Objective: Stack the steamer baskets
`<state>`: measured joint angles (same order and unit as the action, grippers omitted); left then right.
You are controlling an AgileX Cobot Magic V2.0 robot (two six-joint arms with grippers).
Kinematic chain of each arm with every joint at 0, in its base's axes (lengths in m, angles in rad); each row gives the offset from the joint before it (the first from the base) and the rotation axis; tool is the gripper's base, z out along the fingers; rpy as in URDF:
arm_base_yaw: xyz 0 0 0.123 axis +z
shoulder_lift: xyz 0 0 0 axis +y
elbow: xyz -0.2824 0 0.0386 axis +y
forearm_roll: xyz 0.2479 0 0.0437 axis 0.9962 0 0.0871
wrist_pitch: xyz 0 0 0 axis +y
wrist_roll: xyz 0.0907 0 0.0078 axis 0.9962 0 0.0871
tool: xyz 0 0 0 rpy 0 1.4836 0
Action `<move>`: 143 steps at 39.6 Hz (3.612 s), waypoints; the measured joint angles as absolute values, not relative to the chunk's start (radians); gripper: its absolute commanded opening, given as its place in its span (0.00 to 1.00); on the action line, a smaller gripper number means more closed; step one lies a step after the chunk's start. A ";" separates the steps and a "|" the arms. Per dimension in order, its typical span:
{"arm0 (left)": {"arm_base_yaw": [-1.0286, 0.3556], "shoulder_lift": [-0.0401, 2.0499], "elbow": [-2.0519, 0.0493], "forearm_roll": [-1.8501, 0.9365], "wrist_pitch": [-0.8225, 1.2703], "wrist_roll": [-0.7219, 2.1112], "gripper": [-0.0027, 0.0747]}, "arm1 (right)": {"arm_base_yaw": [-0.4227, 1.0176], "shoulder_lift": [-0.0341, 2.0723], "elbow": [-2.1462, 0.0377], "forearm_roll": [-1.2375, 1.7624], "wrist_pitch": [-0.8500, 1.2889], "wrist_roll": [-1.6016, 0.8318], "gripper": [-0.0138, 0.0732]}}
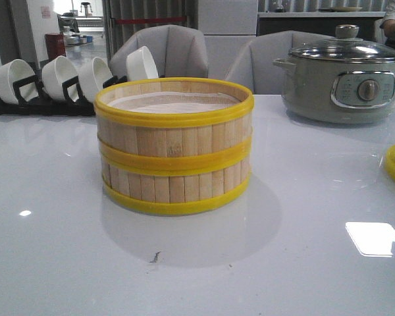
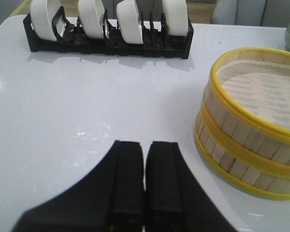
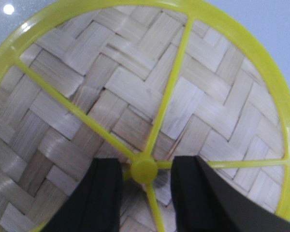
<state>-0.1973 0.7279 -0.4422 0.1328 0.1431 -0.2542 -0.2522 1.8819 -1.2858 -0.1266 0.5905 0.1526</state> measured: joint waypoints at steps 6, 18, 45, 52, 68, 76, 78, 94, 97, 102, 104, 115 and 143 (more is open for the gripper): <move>-0.197 0.728 -0.442 0.133 0.143 -0.254 0.15 | -0.252 1.882 -1.286 -0.127 0.572 0.153 0.59; -0.197 0.728 -0.442 0.133 0.143 -0.254 0.15 | -0.252 1.893 -1.286 -0.127 0.555 0.153 0.59; -0.197 0.728 -0.442 0.133 0.143 -0.254 0.15 | -0.246 1.905 -1.310 -0.128 0.568 0.161 0.20; -0.197 0.728 -0.442 0.133 0.143 -0.254 0.15 | -0.189 1.898 -1.362 -0.128 0.647 0.161 0.20; -0.197 0.728 -0.442 0.133 0.143 -0.254 0.15 | 0.076 1.790 -1.600 -0.128 0.801 0.161 0.20; -0.197 0.728 -0.442 0.133 0.143 -0.254 0.15 | 0.250 1.801 -1.760 -0.128 0.876 0.161 0.20; -0.197 0.728 -0.442 0.133 0.143 -0.254 0.15 | 0.291 1.810 -1.796 -0.128 0.890 0.161 0.20; -0.197 0.728 -0.442 0.133 0.143 -0.254 0.15 | 0.545 2.032 -2.102 -0.128 1.015 0.127 0.20; -0.197 0.728 -0.442 0.133 0.143 -0.254 0.15 | 0.575 2.061 -2.122 -0.127 1.018 0.118 0.20; -0.197 0.728 -0.442 0.133 0.143 -0.254 0.15 | 0.604 2.085 -2.129 -0.123 1.018 0.114 0.20; -0.197 0.728 -0.442 0.133 0.143 -0.254 0.15 | 0.609 2.090 -2.129 -0.122 1.018 0.114 0.20; -0.197 0.728 -0.442 0.133 0.143 -0.254 0.15 | 0.611 2.116 -2.131 -0.122 1.018 0.112 0.20; -0.197 0.728 -0.442 0.133 0.143 -0.255 0.15 | 0.611 2.125 -2.131 -0.122 0.981 0.110 0.20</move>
